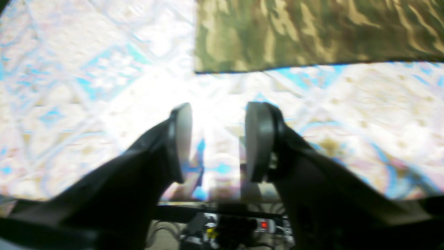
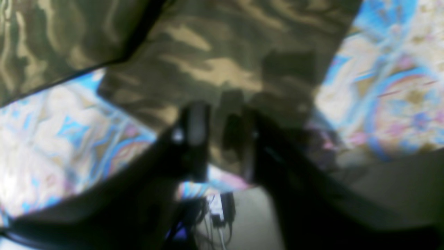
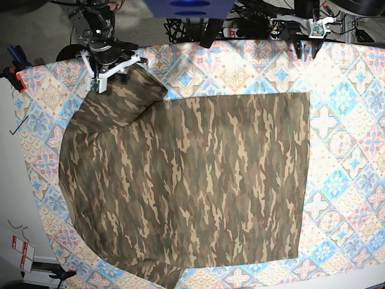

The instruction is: Fold the T-shirt properly

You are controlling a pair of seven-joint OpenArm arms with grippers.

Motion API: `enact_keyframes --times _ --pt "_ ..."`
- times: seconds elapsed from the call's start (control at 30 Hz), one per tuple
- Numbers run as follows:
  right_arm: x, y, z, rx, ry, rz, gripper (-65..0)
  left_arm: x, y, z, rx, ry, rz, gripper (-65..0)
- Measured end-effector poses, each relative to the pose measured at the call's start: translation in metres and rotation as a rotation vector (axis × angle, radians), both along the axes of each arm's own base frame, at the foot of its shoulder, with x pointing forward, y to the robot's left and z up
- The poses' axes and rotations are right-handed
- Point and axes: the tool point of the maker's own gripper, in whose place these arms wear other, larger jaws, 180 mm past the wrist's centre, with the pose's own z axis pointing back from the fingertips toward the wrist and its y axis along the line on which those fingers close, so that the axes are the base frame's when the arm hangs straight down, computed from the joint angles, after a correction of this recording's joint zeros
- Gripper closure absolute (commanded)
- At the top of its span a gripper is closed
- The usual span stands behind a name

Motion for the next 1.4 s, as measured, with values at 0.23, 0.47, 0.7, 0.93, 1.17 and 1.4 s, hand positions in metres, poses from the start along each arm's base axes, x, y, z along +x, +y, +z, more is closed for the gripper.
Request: enact_keyframes --times 0.23,0.47,0.7,0.93,1.17,1.4 --pt "-0.013 0.027 0.002 0.142 0.068 -0.018 -53.5 0.000 0.008 0.002 0.016 -0.005 0.013 -16.4" --pt "0.005 0.001 0.007 0.105 0.024 -0.078 -45.1 0.012 0.008 0.005 0.015 -0.033 0.013 -16.4" --pt "0.016 -0.022 0.013 0.071 -0.009 -0.133 -43.8 0.010 0.009 0.004 0.018 -0.028 0.014 -16.4" --pt "0.007 -0.045 -0.008 0.034 0.041 -0.191 -43.8 0.011 0.009 0.005 0.017 -0.031 0.015 -16.4" --pt "-0.015 -0.051 -0.038 0.046 0.136 -0.226 -43.7 0.010 0.008 0.004 0.016 -0.031 0.017 -16.4" --pt "-0.019 -0.039 -0.041 0.066 0.157 -0.230 -43.6 0.010 0.008 0.004 0.016 -0.031 0.016 -16.4"
